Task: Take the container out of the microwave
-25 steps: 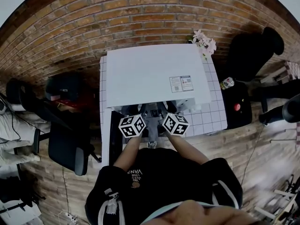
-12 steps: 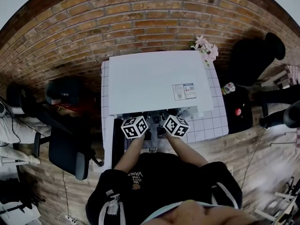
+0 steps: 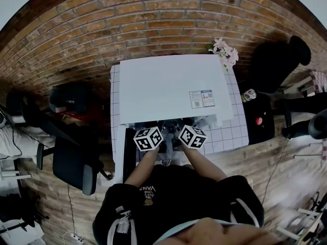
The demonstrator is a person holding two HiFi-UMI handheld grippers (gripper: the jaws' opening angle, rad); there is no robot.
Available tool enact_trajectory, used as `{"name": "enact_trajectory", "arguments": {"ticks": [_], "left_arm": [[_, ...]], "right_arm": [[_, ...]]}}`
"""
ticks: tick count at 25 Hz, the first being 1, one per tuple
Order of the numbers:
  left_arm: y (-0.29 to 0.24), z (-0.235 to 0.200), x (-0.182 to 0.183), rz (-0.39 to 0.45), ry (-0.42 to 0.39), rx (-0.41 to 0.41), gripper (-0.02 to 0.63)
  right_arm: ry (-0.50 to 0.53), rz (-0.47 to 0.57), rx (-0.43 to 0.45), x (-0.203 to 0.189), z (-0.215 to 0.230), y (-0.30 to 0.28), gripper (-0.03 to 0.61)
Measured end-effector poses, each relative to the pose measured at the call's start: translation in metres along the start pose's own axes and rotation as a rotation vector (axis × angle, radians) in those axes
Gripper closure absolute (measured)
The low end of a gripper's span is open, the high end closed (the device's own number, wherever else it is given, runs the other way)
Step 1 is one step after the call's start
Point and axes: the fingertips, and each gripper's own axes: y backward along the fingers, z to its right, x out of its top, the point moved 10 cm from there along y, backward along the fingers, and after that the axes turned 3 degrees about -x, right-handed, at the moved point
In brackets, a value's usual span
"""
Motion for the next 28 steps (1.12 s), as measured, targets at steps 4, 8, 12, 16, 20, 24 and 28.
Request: {"name": "enact_trajectory", "arguments": {"ticks": [4, 8, 12, 16, 20, 24, 28], "left_arm": [[0.005, 0.002, 0.002, 0.004, -0.01, -0.001, 0.417], [0.013, 0.01, 0.001, 0.021, -0.014, 0.009, 0.418], [0.021, 0.017, -0.002, 0.042, -0.01, 0.033, 0.419], [0.031, 0.026, -0.009, 0.067, 0.002, 0.069, 0.419], [0.041, 0.036, -0.015, 0.095, 0.006, 0.097, 0.419], [0.05, 0.047, -0.023, 0.116, 0.002, 0.123, 0.419], [0.058, 0.058, -0.033, 0.14, 0.0, 0.147, 0.419]], "right_arm": [[0.011, -0.004, 0.006, 0.001, -0.004, 0.005, 0.385], [0.024, -0.014, 0.03, 0.004, -0.007, 0.012, 0.385], [0.037, -0.037, 0.058, 0.006, -0.007, 0.018, 0.385], [0.054, -0.067, 0.089, 0.006, -0.007, 0.026, 0.387], [0.065, -0.087, 0.124, 0.007, -0.007, 0.034, 0.387], [0.075, -0.104, 0.156, 0.007, -0.004, 0.044, 0.388], [0.085, -0.118, 0.189, 0.007, -0.001, 0.055, 0.388]]}}
